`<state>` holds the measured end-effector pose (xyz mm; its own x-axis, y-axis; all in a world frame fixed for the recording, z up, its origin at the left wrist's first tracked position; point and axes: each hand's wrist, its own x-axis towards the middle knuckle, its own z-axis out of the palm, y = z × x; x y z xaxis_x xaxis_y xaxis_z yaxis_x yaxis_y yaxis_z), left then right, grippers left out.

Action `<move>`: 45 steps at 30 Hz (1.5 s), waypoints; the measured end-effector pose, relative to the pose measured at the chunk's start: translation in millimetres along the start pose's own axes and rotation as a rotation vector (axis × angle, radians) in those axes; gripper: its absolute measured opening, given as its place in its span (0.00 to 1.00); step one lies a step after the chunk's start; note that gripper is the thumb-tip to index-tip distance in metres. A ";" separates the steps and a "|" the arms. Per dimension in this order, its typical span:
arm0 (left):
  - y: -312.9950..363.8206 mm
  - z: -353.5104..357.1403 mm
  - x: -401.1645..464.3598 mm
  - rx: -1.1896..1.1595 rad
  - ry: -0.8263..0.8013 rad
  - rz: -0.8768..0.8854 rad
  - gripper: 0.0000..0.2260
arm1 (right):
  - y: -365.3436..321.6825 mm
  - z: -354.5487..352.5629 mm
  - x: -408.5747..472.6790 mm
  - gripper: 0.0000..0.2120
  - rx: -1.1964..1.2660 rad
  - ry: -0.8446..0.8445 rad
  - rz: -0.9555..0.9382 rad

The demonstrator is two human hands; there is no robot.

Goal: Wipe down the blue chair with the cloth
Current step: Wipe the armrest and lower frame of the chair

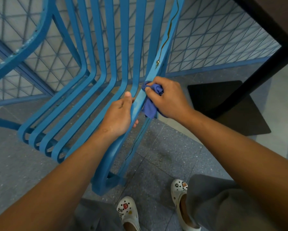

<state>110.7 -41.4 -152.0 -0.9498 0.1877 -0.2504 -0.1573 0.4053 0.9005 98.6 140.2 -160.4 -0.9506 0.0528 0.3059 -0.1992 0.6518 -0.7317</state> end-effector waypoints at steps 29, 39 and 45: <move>-4.2 1.3 2.6 -0.001 0.005 -0.005 0.13 | 3.8 -14.4 50.5 0.11 -0.090 0.172 0.096; -2.5 0.2 1.9 0.029 0.022 -0.008 0.22 | 1.0 -11.9 20.4 0.14 -0.192 -0.001 -0.020; -1.3 0.6 0.2 0.033 0.027 -0.012 0.21 | 4.2 -35.0 80.6 0.10 -0.230 0.125 0.066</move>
<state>110.9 -41.4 -153.5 -0.9548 0.1587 -0.2512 -0.1602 0.4370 0.8851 29.5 173.7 -117.6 -0.9199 0.1848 0.3457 -0.0651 0.7976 -0.5996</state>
